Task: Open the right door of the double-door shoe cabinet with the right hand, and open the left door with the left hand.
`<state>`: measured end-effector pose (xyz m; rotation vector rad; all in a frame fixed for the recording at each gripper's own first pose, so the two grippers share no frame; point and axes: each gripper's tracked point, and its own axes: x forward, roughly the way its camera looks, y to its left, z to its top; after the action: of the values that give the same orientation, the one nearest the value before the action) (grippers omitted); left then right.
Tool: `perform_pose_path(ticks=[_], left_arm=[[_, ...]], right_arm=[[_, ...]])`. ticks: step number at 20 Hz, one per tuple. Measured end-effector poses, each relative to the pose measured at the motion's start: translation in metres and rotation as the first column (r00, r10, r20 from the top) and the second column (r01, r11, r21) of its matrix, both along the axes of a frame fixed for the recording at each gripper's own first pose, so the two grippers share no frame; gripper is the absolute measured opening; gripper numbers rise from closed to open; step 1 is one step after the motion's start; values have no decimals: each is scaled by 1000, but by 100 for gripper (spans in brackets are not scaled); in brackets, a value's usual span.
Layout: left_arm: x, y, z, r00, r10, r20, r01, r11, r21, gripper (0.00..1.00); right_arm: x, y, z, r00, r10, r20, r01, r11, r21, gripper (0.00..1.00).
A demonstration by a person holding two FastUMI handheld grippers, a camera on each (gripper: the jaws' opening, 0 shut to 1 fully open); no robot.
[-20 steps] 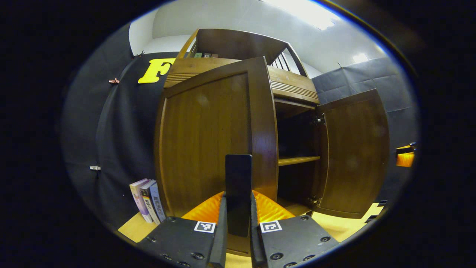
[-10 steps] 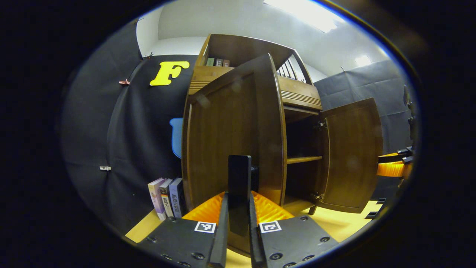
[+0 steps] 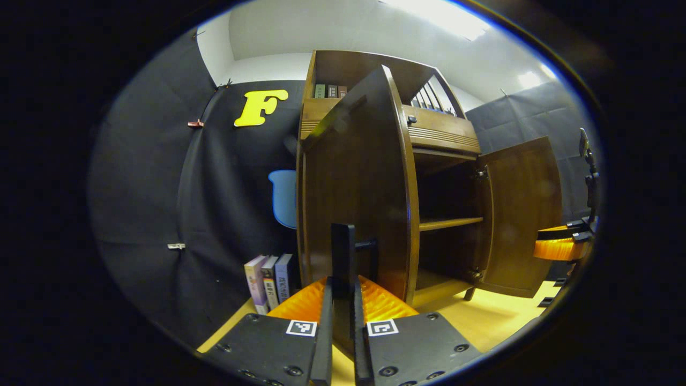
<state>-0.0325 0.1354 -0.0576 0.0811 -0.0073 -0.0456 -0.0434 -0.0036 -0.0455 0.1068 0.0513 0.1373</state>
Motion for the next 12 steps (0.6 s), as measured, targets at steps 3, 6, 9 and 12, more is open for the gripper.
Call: perform_pose_path(ticks=[3,6,9,12], left_arm=[[-5,12,2,999,33,2,-33,999,4,17],[-8,35,3,995,103,6,-103,994,28,14],[-15,54,8,985,169,27,-169,985,16,9],[-22,61,11,984,179,25,-179,984,5,5]], right_arm=[[6,1,-2,1000,-13,2,13,1000,-9,95],[6,5,-4,1000,-6,2,6,1000,-21,95],[8,8,0,1000,-7,8,8,999,-31,95],[1,14,0,1000,3,9,-2,1000,-31,95]])
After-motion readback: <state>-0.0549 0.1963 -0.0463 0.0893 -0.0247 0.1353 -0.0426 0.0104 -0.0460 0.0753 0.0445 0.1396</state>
